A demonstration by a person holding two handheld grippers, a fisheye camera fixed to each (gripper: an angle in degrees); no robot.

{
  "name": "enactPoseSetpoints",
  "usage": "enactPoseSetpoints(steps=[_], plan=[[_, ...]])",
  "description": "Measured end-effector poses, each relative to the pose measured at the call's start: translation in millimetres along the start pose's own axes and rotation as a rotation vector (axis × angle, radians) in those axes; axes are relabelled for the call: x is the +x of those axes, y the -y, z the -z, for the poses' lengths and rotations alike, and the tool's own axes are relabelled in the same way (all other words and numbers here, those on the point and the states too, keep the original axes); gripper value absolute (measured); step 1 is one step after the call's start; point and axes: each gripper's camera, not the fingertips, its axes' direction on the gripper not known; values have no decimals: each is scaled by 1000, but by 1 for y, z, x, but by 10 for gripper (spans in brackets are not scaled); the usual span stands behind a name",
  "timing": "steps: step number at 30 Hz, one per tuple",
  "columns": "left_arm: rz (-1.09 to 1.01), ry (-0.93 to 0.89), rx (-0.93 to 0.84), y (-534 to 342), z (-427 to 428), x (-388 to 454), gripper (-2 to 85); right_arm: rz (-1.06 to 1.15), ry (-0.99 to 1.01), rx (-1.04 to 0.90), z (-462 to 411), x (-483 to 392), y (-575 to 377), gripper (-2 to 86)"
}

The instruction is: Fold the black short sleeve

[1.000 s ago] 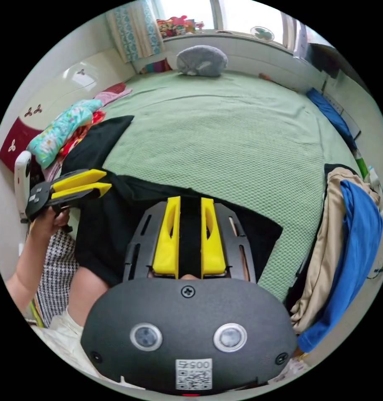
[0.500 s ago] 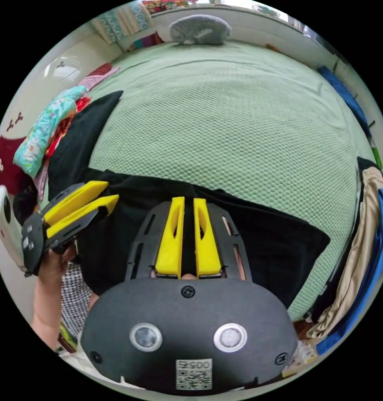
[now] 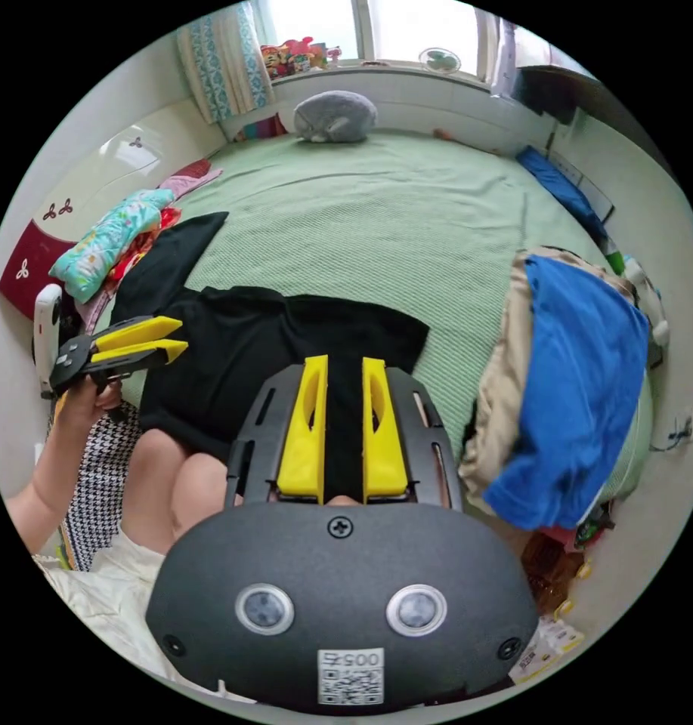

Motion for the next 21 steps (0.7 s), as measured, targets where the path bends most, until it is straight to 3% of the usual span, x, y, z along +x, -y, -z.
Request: enactPoseSetpoints(steps=[9,21], plan=[[-148,-167,-94,-2,-39,120,156,-132,79,-18,12,46,-42,93],[-131,-206,-184,-17,-103,185,206,-140,110,-71,-27,53,21,129]])
